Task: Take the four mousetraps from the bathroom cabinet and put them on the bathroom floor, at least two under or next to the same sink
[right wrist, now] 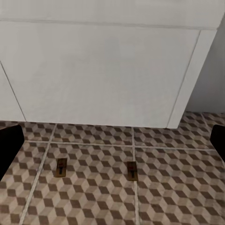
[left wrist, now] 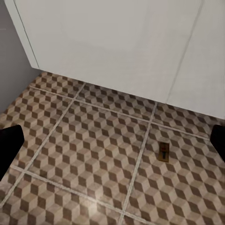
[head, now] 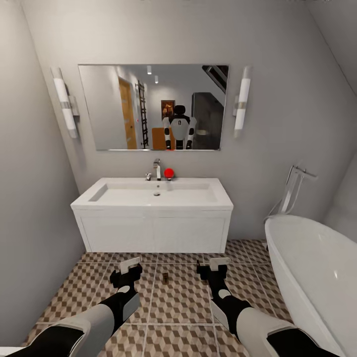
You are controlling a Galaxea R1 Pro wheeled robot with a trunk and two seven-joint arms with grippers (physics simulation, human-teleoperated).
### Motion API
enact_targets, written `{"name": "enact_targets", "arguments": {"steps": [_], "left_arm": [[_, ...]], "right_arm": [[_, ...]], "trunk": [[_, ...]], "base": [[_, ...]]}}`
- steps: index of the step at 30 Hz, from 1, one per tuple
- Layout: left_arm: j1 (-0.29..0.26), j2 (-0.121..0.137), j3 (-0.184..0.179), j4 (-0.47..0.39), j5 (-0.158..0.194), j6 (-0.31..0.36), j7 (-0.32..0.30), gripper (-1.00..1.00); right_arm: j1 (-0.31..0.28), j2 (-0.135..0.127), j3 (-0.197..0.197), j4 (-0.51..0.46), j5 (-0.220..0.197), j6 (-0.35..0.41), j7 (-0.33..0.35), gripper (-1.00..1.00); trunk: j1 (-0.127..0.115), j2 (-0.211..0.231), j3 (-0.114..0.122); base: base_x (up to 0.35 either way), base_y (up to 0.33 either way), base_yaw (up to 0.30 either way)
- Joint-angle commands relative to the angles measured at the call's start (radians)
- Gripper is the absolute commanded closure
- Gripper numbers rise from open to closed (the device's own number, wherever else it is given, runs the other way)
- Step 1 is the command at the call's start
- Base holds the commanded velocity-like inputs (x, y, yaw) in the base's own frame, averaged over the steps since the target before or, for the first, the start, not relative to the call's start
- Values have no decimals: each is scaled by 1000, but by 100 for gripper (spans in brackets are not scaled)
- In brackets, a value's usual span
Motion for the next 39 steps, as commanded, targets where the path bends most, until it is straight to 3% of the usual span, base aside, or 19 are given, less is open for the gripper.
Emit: {"name": "enact_targets", "arguments": {"steps": [1,13,21,27,33,39], "left_arm": [[-1,0,-9,3,10,-3,3,-100],[0,1,-9,54,14,12,-4,-100],[4,-1,-9,59,13,150,-8,-100],[13,-1,-9,59,13,225,-7,-100],[73,-1,-9,59,15,246,-7,-100],[161,-1,-9,59,15,251,-6,-100]], "right_arm": [[-1,0,8,3,0,-1,-9,-100],[3,0,8,69,-6,2,-4,-100],[12,0,9,88,-5,37,0,-100],[78,-10,10,91,-3,95,3,-100],[157,-24,11,92,-2,178,5,-100],[191,-36,11,92,-2,301,4,-100]], "trunk": [[-4,6,2],[-50,90,40],[-69,125,55],[-69,125,55],[-69,125,55],[-69,125,55]], "base": [[0,0,0],[0,0,0],[0,0,0],[0,0,0],[0,0,0],[0,0,0]]}}
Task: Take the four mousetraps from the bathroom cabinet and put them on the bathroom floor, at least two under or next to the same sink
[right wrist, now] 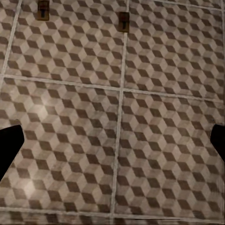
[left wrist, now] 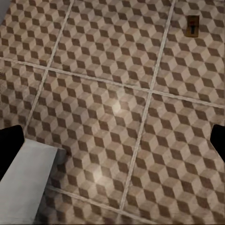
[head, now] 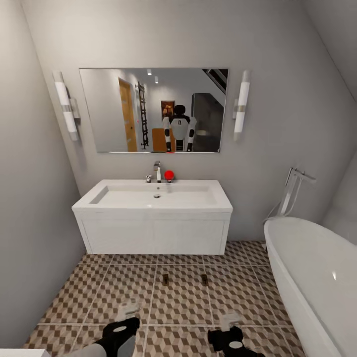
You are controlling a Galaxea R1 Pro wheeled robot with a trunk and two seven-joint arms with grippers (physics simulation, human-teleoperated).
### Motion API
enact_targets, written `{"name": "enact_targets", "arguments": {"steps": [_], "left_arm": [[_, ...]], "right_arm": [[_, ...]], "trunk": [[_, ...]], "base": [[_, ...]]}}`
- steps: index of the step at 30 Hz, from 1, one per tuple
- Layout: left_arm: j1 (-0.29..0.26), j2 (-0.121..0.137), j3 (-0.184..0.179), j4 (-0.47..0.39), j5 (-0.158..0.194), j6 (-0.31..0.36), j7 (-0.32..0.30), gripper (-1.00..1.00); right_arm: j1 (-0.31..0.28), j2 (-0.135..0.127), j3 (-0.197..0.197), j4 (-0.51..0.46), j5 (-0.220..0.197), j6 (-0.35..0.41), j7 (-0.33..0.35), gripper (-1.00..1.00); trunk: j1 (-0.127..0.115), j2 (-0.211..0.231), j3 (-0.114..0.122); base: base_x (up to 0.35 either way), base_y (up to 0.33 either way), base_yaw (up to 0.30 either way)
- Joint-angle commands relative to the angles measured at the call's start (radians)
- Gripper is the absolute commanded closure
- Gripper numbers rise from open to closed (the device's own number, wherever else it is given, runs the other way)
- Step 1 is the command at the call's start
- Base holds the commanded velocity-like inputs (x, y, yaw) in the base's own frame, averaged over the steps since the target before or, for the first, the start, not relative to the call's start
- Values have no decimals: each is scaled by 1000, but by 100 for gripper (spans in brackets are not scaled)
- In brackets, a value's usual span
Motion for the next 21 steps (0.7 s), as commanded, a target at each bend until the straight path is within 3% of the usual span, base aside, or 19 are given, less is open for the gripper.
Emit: {"name": "enact_targets", "arguments": {"steps": [1,14,21], "left_arm": [[15,0,-10,1,9,-4,2,-100],[205,2,-10,1,9,-8,-14,-100],[307,14,-9,1,10,-13,-81,-100]], "right_arm": [[6,-2,7,3,1,7,-4,-100],[224,-23,9,3,3,45,-8,-100],[296,-64,9,3,1,42,-6,-100]], "trunk": [[0,-1,-1],[0,-1,-1],[0,-1,-1]], "base": [[0,0,0],[0,0,0],[0,0,0]]}}
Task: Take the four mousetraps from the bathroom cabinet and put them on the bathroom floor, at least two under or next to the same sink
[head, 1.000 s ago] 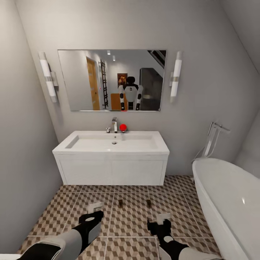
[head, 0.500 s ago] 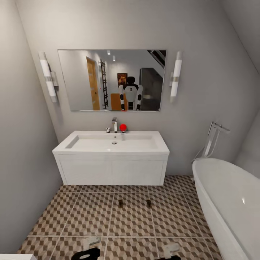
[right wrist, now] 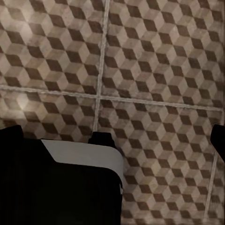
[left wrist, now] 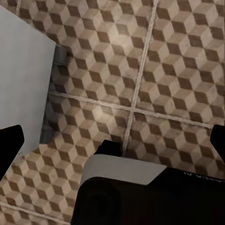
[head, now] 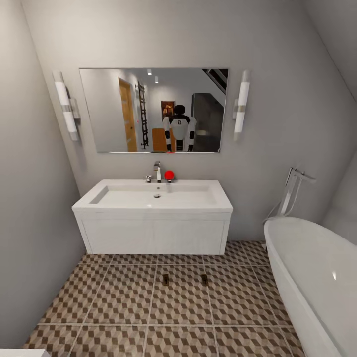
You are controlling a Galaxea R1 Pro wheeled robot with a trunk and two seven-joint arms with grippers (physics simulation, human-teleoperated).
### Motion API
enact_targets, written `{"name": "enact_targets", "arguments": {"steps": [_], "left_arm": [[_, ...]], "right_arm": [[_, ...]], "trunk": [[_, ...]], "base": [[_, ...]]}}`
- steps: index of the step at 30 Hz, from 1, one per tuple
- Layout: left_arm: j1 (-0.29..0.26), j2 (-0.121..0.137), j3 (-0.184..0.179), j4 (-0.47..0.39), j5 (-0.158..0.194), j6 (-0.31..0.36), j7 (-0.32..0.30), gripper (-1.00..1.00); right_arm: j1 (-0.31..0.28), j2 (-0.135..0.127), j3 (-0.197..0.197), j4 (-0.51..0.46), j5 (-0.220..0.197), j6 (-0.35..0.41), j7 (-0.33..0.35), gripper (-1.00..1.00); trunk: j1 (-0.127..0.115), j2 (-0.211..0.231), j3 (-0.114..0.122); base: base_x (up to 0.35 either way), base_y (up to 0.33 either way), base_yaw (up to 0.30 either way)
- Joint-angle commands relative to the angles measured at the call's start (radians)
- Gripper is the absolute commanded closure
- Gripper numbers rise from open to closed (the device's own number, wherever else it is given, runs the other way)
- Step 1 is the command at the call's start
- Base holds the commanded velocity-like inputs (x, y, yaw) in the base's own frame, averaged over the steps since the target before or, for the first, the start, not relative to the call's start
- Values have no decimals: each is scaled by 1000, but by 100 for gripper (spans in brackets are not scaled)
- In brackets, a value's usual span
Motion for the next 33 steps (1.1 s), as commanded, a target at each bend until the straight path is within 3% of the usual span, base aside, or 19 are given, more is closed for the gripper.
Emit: {"name": "enact_targets", "arguments": {"steps": [1,8,19,26,33], "left_arm": [[12,3,-10,1,10,-6,-8,-100],[78,30,-8,1,27,-47,-56,-100],[132,46,-8,1,135,-70,-75,-100],[137,45,-9,1,151,-71,-78,-100],[139,44,-9,1,157,-69,-78,-100]], "right_arm": [[7,-7,7,3,0,-6,-4,-100],[66,-38,6,3,-2,-22,-2,-100],[122,-47,6,3,-7,-32,-1,-100],[129,-46,5,3,-11,-58,-2,-100],[130,-43,0,3,-16,-86,-2,-100]], "trunk": [[0,-1,-1],[0,-1,-1],[0,-1,-1],[0,-1,-1],[0,-1,-1]], "base": [[0,0,0],[0,0,0],[0,0,0],[0,0,-6],[0,0,-183]]}}
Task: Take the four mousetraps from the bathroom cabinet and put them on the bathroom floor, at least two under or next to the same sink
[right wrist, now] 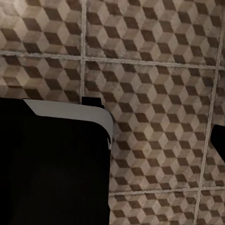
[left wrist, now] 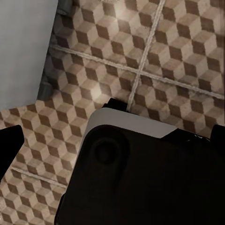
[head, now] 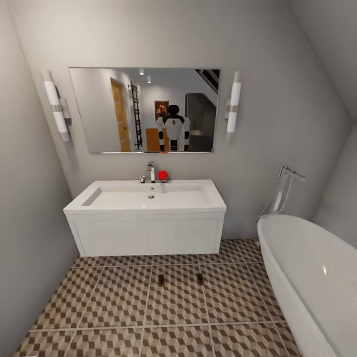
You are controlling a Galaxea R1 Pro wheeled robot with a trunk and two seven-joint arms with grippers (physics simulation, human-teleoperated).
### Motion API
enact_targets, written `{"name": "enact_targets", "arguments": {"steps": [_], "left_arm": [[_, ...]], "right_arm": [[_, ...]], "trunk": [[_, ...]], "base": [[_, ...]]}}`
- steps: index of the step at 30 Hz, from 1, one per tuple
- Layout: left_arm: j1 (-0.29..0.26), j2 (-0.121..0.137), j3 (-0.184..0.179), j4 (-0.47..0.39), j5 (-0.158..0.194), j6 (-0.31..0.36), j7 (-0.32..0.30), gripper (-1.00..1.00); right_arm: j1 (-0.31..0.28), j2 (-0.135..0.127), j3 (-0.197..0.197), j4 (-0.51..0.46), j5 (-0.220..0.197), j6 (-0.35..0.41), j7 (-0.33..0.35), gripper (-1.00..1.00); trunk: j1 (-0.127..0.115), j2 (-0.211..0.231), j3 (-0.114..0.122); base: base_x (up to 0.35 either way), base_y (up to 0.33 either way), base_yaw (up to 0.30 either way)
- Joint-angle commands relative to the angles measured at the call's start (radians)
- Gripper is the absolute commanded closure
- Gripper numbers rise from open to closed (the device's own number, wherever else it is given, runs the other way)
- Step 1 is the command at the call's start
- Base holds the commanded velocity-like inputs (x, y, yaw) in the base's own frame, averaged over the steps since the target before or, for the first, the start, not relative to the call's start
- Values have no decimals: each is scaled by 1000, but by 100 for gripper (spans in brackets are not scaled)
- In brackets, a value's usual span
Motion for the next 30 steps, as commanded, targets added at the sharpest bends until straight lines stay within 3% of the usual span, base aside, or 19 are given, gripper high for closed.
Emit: {"name": "enact_targets", "arguments": {"steps": [1,15,30], "left_arm": [[-1,0,-9,0,8,-3,3,-100],[0,0,-8,0,9,-2,3,-100],[0,1,-9,0,9,-2,3,-100]], "right_arm": [[-1,2,7,3,-1,-7,-4,-100],[-1,7,6,4,-2,-16,-3,-100],[-1,4,6,3,-2,-19,-4,-100]], "trunk": [[0,-1,-1],[0,-1,-1],[0,-1,-1]], "base": [[0,0,-249],[0,0,-263],[0,0,-79]]}}
